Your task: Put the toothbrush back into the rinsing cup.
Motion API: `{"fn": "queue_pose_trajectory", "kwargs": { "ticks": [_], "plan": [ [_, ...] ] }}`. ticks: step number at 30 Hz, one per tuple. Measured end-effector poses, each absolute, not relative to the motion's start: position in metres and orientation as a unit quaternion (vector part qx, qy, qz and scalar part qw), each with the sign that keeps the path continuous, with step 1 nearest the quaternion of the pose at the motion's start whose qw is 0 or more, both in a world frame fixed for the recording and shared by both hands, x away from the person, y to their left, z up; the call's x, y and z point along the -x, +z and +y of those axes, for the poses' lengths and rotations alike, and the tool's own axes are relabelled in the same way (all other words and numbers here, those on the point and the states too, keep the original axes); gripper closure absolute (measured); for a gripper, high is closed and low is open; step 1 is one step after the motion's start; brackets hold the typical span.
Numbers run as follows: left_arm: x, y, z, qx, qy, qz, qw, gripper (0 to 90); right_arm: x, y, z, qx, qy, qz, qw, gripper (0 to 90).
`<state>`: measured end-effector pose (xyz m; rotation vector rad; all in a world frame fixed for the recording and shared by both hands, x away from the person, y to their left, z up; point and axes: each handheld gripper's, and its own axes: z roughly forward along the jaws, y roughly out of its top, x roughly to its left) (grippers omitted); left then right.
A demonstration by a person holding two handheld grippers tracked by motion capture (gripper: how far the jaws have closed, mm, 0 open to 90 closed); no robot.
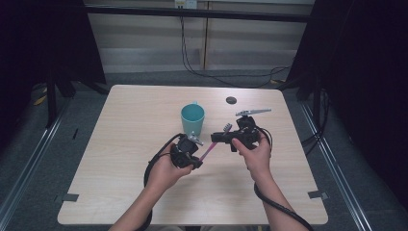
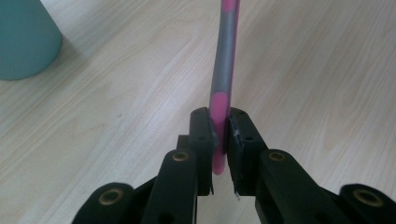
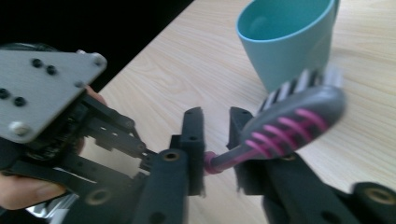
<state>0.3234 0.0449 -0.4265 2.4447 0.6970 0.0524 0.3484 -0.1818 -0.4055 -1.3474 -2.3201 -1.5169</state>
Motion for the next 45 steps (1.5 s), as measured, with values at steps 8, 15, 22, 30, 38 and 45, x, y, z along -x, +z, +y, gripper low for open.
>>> {"fn": "queue_pose_trajectory", "kwargs": {
  "ticks": [8,15,22,30,38,45],
  "plan": [
    [-0.326,-0.426,0.049,-0.916,0.029,0.268,0.298,81.7,-0.347,-0.409,-0.187,0.443,-0.495,-0.747,0.033,65.7],
    [-0.324,-0.426,0.046,-0.917,0.026,0.266,0.295,81.6,-0.347,-0.408,-0.189,0.441,-0.502,-0.743,0.039,73.6],
    [-0.324,-0.428,0.046,-0.913,0.021,0.271,0.305,81.4,-0.347,-0.408,-0.189,0.446,-0.527,-0.721,0.058,81.5],
    [-0.323,-0.432,0.043,-0.921,0.023,0.243,0.304,76.3,-0.348,-0.407,-0.186,0.445,-0.518,-0.728,0.057,83.7],
    [-0.322,-0.43,0.039,-0.926,0.028,0.22,0.305,73.6,-0.349,-0.402,-0.188,0.444,-0.524,-0.725,0.054,83.7],
    [-0.319,-0.431,0.034,-0.924,0.018,0.214,0.318,73.0,-0.351,-0.402,-0.184,0.446,-0.529,-0.72,0.048,83.8]
  ]
}}
